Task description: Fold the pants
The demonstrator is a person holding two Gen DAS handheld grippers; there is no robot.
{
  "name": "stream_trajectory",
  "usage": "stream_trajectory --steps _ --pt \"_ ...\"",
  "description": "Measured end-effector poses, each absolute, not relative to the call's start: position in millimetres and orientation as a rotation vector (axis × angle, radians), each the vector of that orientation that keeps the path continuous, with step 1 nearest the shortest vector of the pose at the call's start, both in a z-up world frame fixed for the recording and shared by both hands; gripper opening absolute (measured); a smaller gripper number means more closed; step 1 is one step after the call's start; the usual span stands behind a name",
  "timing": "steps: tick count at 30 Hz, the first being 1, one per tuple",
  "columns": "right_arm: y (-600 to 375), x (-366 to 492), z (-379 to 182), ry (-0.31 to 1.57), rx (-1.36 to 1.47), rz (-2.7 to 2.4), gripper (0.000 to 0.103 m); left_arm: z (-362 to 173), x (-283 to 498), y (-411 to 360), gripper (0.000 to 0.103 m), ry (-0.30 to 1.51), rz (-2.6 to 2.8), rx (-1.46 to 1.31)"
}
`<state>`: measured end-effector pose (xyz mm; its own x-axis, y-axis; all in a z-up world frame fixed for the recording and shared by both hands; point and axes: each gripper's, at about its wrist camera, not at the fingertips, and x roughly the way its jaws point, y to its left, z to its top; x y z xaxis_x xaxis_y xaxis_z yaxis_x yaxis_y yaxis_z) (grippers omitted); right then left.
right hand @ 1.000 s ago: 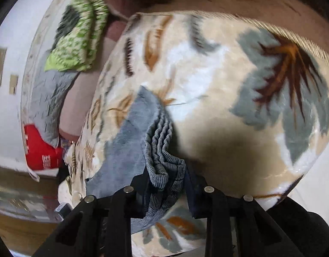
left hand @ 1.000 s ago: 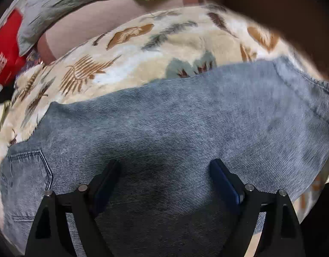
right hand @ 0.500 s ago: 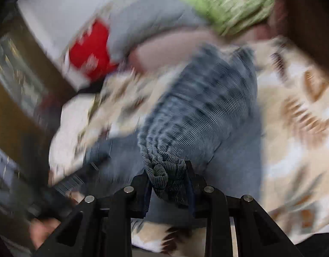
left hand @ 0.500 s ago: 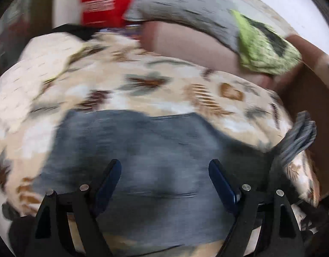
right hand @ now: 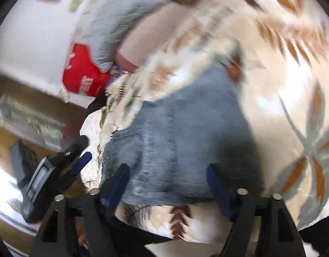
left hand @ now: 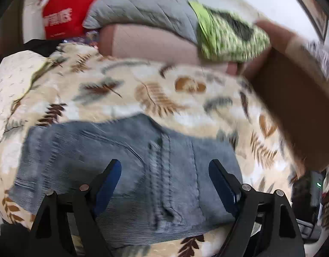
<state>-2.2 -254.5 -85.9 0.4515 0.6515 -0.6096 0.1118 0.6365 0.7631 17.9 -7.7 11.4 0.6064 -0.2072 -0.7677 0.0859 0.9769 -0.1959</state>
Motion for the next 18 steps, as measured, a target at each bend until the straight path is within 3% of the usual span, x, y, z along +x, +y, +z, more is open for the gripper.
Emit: stream_trajectory --steps 2,5,11,18 --pt "-263 6 -101 1.118 0.930 0.415 0.078 -28 29 -28 0.085 1.016 -0.140 -0.044" --pt "-281 15 -77 1.087 0.946 0.439 0.078 -75 34 -36 0.085 1.123 -0.100 0.034" --pt "-279 80 -51 1.073 0.938 0.525 0.078 -76 28 -36 0.085 1.062 -0.114 0.063" --pt "-285 157 -125 1.180 1.121 0.459 0.078 -74 21 -37 0.085 1.041 -0.128 0.070"
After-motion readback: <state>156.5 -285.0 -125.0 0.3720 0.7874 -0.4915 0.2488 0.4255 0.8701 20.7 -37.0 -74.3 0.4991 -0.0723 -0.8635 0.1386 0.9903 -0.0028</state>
